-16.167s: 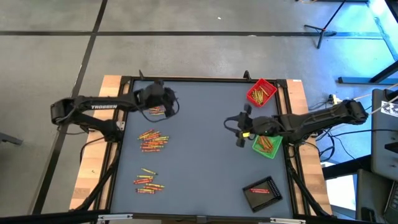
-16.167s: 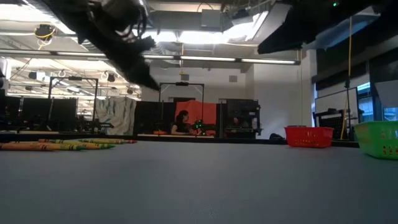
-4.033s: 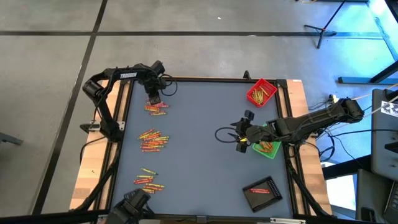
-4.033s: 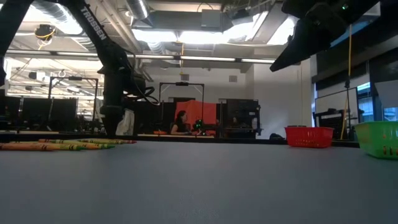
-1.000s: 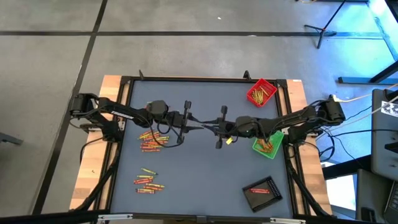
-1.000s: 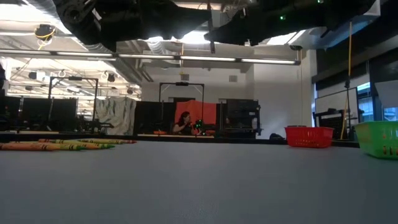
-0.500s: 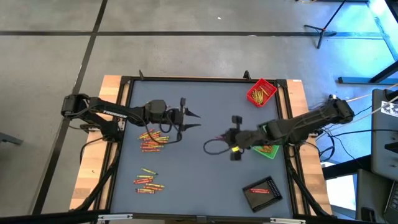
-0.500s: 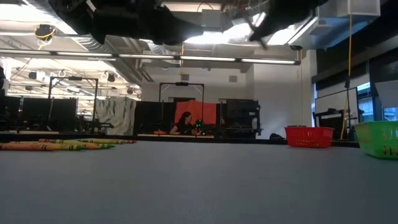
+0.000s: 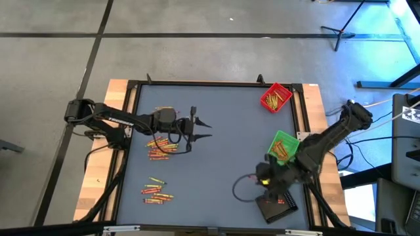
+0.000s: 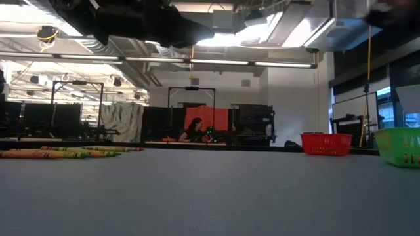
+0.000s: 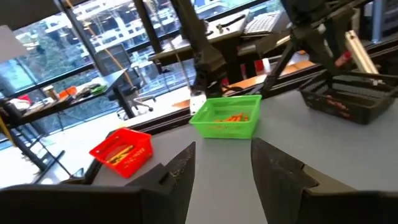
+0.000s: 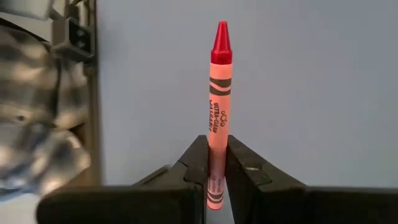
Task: Sort crayons
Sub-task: Put the red crayon into the black bin
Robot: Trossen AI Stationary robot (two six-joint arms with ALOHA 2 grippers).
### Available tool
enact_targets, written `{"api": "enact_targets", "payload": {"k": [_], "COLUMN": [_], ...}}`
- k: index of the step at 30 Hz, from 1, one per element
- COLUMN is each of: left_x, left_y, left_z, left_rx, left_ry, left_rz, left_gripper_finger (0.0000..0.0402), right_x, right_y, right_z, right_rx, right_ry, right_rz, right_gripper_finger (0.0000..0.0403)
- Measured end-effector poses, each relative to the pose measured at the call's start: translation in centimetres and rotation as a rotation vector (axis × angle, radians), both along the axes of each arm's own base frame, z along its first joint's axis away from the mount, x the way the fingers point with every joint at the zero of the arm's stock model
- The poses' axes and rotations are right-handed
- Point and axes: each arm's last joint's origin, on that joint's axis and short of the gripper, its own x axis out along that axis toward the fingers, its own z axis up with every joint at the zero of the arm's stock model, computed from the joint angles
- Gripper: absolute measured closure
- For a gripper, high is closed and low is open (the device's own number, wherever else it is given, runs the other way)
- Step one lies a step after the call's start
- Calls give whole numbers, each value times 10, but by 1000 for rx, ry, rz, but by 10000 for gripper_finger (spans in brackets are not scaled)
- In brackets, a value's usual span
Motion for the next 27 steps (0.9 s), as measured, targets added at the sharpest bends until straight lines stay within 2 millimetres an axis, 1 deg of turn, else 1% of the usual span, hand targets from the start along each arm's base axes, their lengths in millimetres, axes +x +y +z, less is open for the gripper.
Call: {"api": "enact_targets", "payload": {"k": [5,10,13,17,19,22,27], "left_x": [0,0,0,0,0,0,0], "left_y": [-14,-26,-30,-33,-32,-32,-32], "left_z": [0,0,0,1,1,2,2], "left_rx": [-1,-2,0,1,2,36,73], "left_ry": [1,1,-2,-12,-15,-21,-23], "left_rz": [-48,-87,-103,-112,-110,-110,-114], "left_gripper_finger": [262,262,262,262,262,262,262], "right_x": [-27,-55,-71,-89,-95,-102,-103], "right_y": [21,39,45,46,46,48,50], "right_z": [-14,-33,-45,-59,-65,-68,-68], "right_rx": [56,171,216,272,292,333,361], "right_ry": [29,66,98,155,161,172,162], "right_rz": [-130,-249,-309,-442,-506,-548,-569], "right_gripper_finger": [373,366,364,363,363,363,359]}}
